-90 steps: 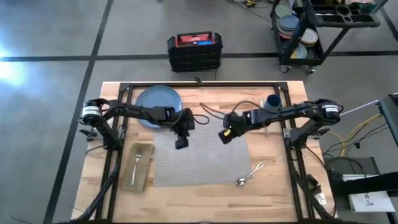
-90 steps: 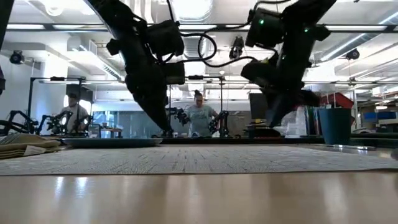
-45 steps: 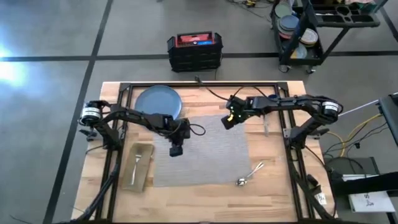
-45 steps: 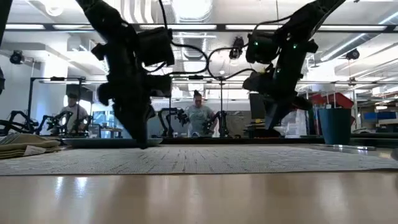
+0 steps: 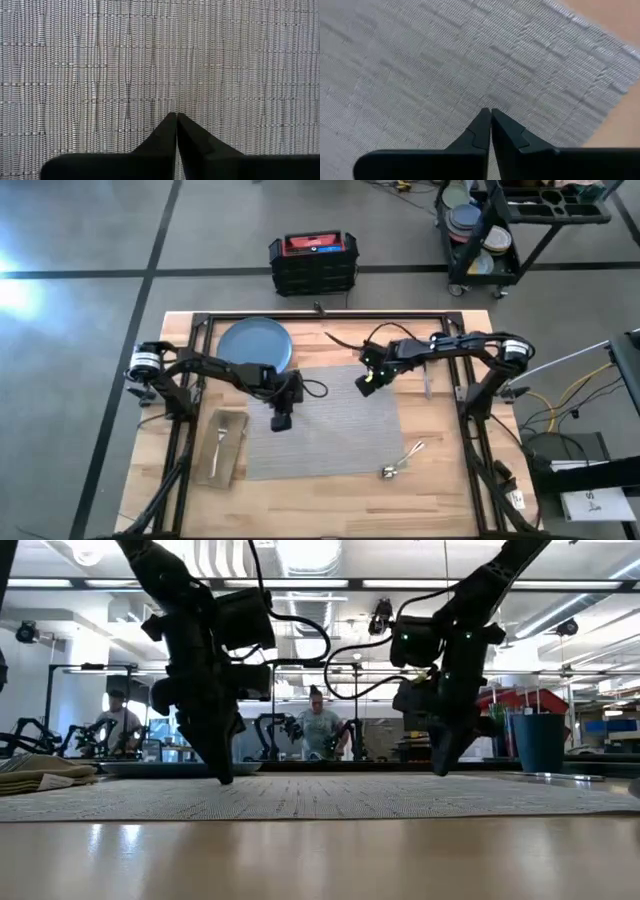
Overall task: Set table place
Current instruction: Adjust the gray table mat
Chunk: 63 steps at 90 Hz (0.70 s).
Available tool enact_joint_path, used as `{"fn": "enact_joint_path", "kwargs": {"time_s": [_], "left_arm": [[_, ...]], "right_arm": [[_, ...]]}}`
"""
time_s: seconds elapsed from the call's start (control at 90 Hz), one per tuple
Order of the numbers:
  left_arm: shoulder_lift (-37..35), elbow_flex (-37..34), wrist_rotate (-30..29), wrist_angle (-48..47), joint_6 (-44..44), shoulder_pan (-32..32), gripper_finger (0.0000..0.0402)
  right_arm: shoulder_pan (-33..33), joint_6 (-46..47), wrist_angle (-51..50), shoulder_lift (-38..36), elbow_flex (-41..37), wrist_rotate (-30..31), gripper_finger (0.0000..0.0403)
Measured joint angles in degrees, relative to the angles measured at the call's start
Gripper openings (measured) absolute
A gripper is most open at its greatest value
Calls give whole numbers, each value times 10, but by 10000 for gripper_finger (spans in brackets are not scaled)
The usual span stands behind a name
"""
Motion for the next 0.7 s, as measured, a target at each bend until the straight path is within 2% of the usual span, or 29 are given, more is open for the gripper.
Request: {"fn": "enact_joint_path", "kwargs": {"time_s": [0.422,0.589,0.7], "left_arm": [[0,-27,46,34,-59,-14,0],[0,-21,58,32,-61,-19,0],[1,-12,63,27,-54,-18,0]], "right_arm": [[92,70,-6,-10,-34,5,0],[119,96,-27,-33,-37,2,0],[135,121,-56,-59,-39,21,0]]}}
